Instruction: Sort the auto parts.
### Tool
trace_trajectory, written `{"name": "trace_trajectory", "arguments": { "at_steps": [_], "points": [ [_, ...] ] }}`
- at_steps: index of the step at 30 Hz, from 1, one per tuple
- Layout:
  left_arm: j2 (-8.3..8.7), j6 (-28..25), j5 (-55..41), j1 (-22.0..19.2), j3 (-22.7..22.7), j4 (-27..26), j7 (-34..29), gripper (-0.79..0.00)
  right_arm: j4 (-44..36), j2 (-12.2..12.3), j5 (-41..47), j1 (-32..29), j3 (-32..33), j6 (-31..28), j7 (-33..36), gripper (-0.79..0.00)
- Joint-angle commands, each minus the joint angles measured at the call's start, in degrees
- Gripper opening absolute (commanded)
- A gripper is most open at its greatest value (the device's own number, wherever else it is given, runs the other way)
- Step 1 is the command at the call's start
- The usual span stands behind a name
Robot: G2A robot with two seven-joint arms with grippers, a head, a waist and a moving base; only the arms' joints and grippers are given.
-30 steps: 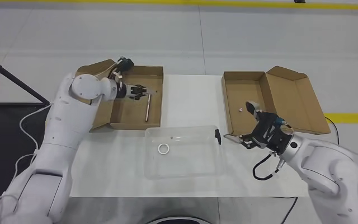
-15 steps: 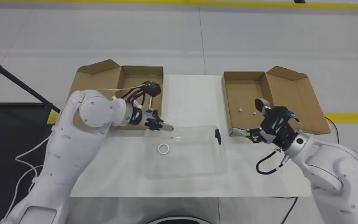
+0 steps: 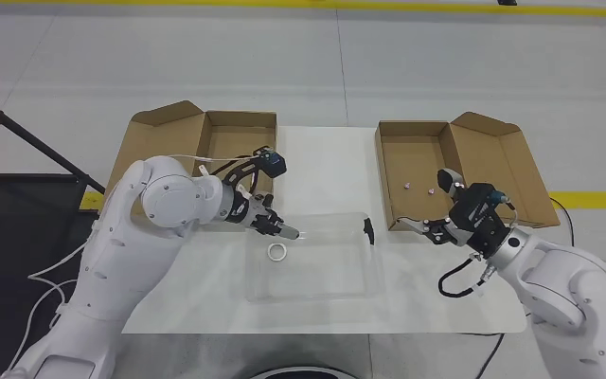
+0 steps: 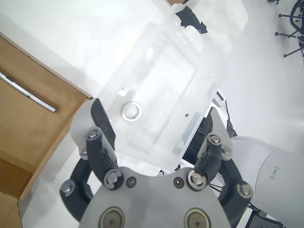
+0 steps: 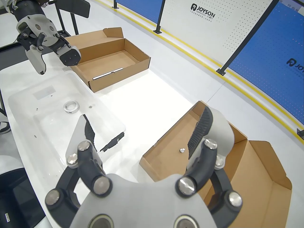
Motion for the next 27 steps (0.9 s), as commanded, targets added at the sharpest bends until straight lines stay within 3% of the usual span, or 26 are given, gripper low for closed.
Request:
{"name": "trace_trajectory", "arguments": {
  "at_steps": [1, 7, 15, 21, 27],
  "points": [
    [0.04, -2.6, 0.3, 0.7, 1.6, -1.1, -0.1, 0.0, 0.0, 0.0, 0.0, 0.0, 0.0, 0.0, 0.0, 0.0],
    [0.2, -8.5, 2.5, 0.0, 5.8, -4.5, -1.2, 0.0, 0.0, 0.0, 0.0, 0.0, 0.0, 0.0, 0.0, 0.0],
    [1.85, -9.7, 10.3, -3.5, 13.1, -3.3, 0.0, -0.194, 0.0, 0.0, 0.0, 0.0, 0.0, 0.0, 0.0, 0.0],
    [2.93, -11.3, 14.6, -5.5, 17.7, -1.3, 1.6, -0.262, 0.0, 0.0, 0.0, 0.0, 0.0, 0.0, 0.0, 0.0],
    [3.67, -13.2, 15.1, -5.7, 18.9, 1.1, 3.5, -0.305, 0.0, 0.0, 0.0, 0.0, 0.0, 0.0, 0.0, 0.0]
  ]
}}
